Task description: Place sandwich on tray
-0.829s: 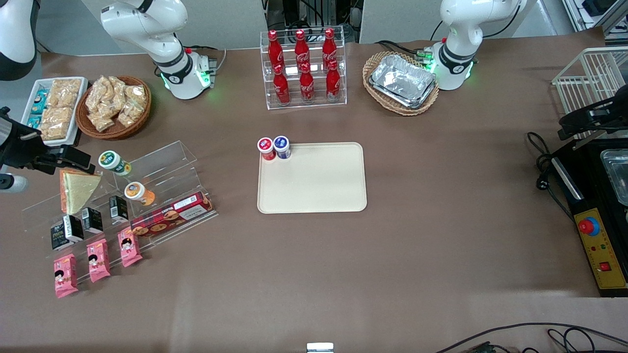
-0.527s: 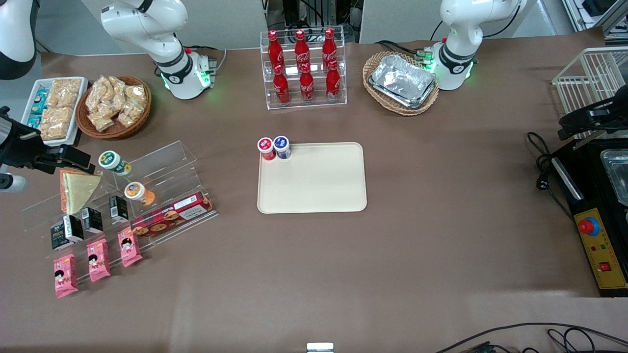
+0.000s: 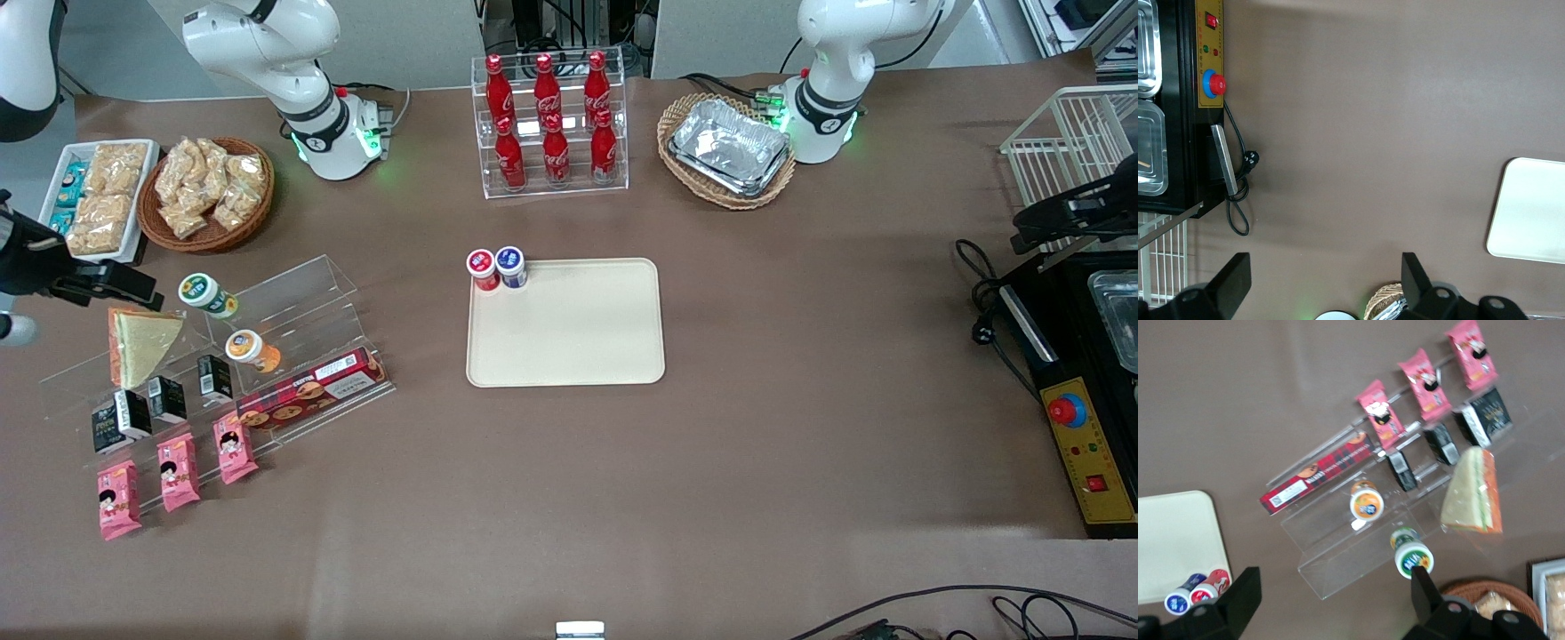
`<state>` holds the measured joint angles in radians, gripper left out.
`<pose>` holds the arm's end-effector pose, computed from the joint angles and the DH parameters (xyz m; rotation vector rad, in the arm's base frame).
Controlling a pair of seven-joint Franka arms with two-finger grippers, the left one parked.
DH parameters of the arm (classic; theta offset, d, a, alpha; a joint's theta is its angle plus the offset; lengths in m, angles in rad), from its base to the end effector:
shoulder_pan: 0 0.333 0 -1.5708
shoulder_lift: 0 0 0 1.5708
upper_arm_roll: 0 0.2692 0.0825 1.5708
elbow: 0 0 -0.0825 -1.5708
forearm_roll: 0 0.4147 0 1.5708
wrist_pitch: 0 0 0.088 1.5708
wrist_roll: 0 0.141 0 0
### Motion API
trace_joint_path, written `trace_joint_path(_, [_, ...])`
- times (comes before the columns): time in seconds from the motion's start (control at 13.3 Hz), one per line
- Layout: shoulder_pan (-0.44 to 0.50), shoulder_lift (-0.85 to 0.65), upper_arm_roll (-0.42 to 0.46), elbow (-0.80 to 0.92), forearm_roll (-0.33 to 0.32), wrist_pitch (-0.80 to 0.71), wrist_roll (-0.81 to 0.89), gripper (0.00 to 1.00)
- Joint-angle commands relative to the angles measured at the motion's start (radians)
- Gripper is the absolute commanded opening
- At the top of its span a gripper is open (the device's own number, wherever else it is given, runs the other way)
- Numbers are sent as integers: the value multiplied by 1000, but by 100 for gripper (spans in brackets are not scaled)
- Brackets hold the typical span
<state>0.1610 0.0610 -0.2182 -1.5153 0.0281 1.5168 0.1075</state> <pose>0.5925 -0.0270 0.5317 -3.1163 0.2561 0.0914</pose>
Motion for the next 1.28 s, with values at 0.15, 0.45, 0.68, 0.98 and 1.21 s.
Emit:
trace_joint_path(0.15, [-138,-33,-7,-65,-10,-30,187,100])
trace_joint_path(0.45, [-219,-43,-9,-138,-16,22,181,100])
trace_joint_path(0.68, [-260,-114,-10,-314,-27,175,144,100])
trace_joint_path(0.98, [-293,-129,-10,-417,-25,285,116,100])
trace_joint_path(1.21, [-308,-135,-9,-497,-25,376,116,100])
